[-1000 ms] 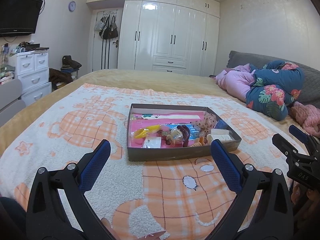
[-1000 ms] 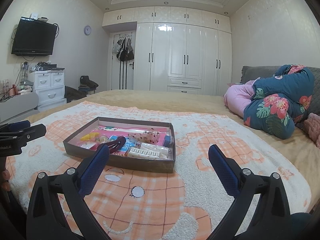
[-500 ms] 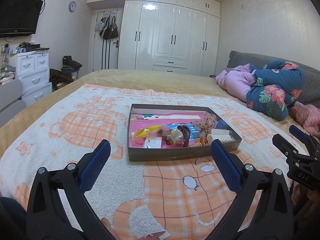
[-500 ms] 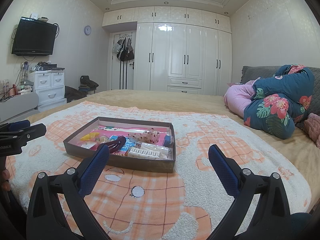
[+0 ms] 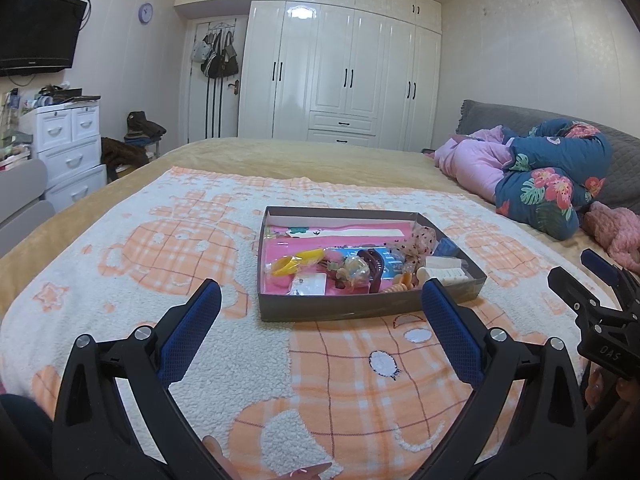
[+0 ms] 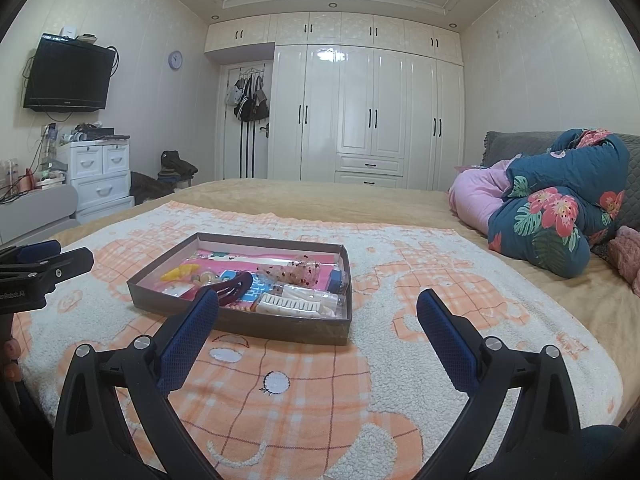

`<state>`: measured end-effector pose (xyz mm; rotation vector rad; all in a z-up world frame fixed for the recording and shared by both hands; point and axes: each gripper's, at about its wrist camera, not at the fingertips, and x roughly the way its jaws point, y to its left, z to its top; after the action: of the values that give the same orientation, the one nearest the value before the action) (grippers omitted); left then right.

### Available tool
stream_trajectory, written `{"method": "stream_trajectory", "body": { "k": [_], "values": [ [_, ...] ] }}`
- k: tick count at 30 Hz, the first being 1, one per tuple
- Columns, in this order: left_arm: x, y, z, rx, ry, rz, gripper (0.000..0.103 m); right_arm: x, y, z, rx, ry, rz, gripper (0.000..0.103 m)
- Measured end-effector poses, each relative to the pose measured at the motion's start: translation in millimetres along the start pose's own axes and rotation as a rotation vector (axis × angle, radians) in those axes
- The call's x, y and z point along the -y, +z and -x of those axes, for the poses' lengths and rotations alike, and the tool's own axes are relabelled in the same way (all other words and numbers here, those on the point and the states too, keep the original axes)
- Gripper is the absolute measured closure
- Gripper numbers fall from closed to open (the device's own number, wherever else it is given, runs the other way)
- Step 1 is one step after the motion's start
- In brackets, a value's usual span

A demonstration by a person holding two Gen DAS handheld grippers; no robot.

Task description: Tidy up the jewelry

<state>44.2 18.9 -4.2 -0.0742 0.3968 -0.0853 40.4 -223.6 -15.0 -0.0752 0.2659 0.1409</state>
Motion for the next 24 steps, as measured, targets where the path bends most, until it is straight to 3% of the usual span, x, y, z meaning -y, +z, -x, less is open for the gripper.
{"method": "stream_trajectory", "body": {
  "k": [24],
  "values": [
    [0.9, 0.2, -1.2, -0.001, 0.001, -0.001, 0.011, 2.8, 0.4, 1.2, 0.003, -0.009, -0.005, 0.006]
  ]
}}
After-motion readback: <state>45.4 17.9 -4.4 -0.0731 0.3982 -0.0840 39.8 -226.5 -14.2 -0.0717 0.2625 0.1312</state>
